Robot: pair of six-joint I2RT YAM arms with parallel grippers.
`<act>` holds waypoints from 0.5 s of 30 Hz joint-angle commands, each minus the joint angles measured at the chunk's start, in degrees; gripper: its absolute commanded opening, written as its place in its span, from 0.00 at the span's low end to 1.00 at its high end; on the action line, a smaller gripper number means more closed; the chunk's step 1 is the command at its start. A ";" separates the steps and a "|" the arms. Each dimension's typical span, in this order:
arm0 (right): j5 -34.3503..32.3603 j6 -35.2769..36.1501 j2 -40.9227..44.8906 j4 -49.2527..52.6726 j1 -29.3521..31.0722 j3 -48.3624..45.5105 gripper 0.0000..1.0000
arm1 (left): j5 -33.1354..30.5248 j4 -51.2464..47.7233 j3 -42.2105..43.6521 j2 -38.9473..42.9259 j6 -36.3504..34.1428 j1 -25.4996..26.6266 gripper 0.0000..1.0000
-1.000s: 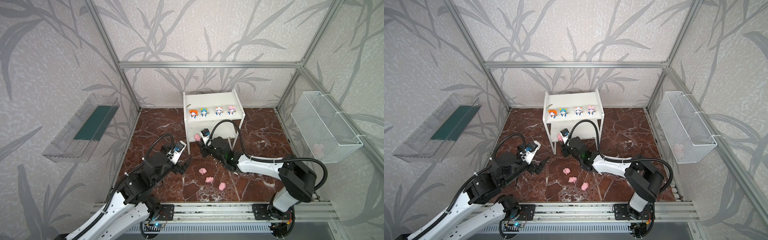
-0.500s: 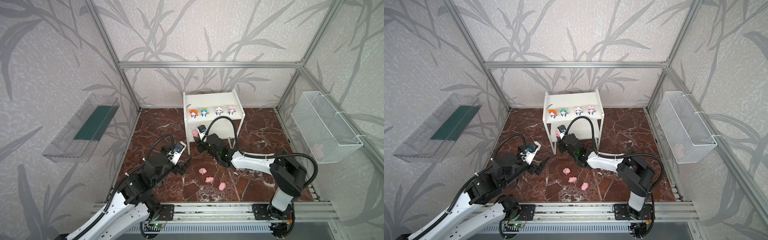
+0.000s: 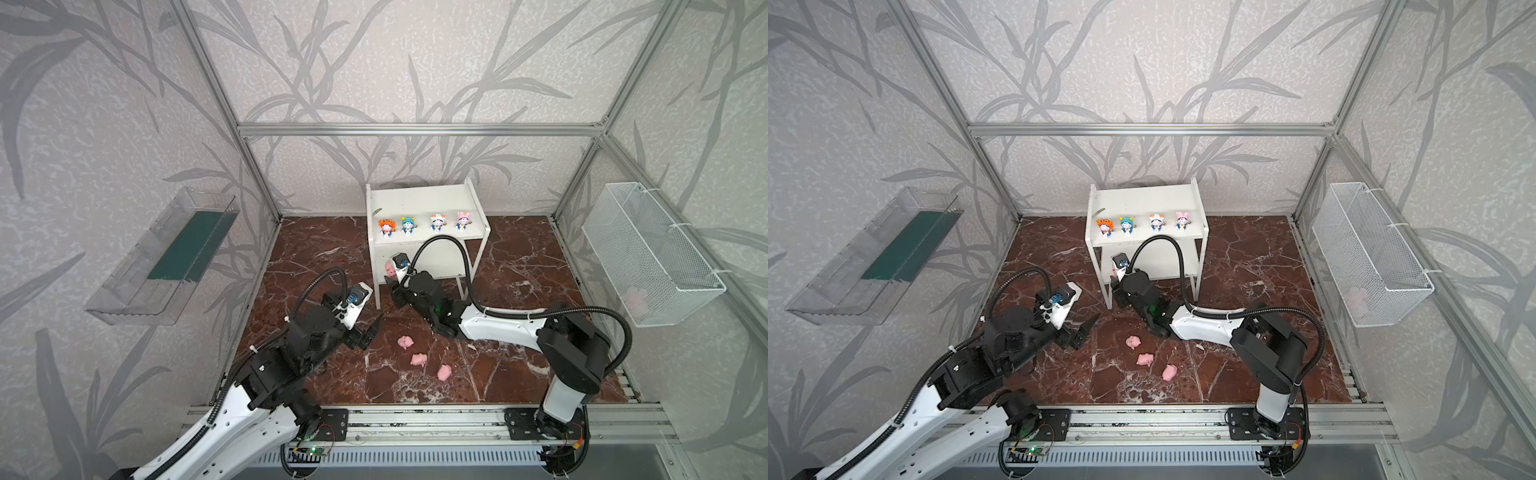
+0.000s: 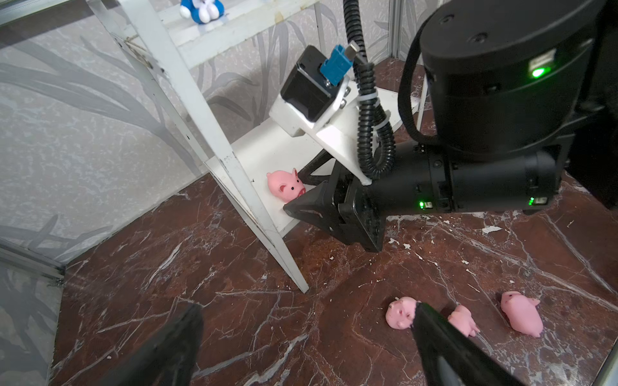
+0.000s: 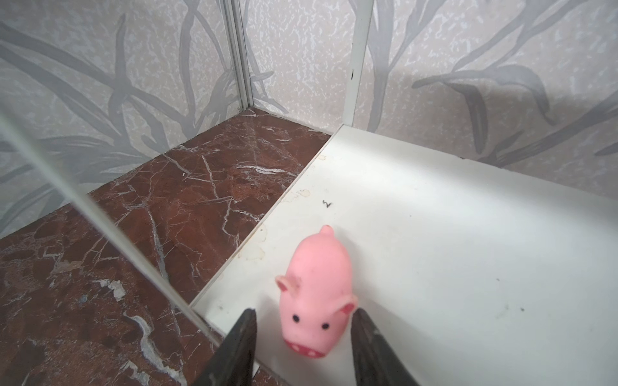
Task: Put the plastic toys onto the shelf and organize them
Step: 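Open the right gripper to release the pig on the lower tier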
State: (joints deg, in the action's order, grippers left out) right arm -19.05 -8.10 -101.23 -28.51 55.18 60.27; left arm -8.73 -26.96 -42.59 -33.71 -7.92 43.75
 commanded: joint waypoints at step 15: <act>-3.58 0.92 10.15 -0.23 0.37 -7.36 0.48 | 0.92 0.93 0.72 1.06 -0.16 -0.22 0.99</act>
State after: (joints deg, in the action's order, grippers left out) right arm -19.84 -7.81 -95.92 -28.21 55.20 55.27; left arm -8.47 -26.89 -42.35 -33.12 -7.92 43.75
